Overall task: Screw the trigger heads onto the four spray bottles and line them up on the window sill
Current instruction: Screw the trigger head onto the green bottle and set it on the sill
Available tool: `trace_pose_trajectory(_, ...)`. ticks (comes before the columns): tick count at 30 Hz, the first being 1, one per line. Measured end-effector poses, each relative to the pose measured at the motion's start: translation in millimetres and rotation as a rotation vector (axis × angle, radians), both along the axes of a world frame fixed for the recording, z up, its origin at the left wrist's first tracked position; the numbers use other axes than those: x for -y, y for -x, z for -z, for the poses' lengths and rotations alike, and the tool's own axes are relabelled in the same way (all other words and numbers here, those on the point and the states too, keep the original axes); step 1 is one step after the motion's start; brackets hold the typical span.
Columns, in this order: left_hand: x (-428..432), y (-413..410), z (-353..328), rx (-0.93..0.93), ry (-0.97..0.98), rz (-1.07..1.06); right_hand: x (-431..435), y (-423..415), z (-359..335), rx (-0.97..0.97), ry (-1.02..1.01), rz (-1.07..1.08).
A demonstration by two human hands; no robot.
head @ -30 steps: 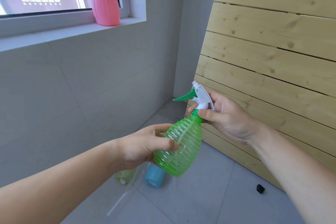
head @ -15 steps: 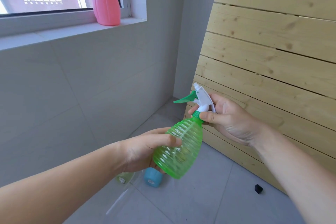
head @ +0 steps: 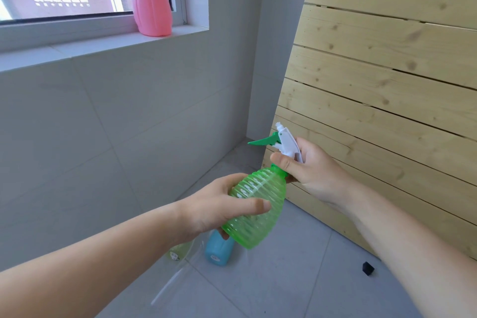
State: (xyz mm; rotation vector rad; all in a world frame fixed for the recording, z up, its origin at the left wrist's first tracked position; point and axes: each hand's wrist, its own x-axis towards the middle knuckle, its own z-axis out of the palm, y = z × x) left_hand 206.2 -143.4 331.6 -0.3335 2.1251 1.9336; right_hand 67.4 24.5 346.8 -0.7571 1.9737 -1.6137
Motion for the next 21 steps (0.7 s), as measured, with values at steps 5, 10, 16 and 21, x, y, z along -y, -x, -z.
trace_pose_trajectory(5, 1, 2, -4, -0.02, 0.036, -0.03, 1, -2, 1, 0.119, 0.082, -0.008)
trace_pose_trajectory(10, 2, 0, -6, -0.034, 0.079, -0.03, 4, -1, 3, 0.064, 0.009, -0.008)
trace_pose_trajectory(16, 5, -1, -5, -0.04, 0.134, -0.041, 2, 2, 4, 0.221, 0.047, -0.067)
trace_pose_trajectory(21, 1, -2, -4, -0.043, 0.175, -0.061, 7, -4, 13, 0.071, -0.072, -0.001)
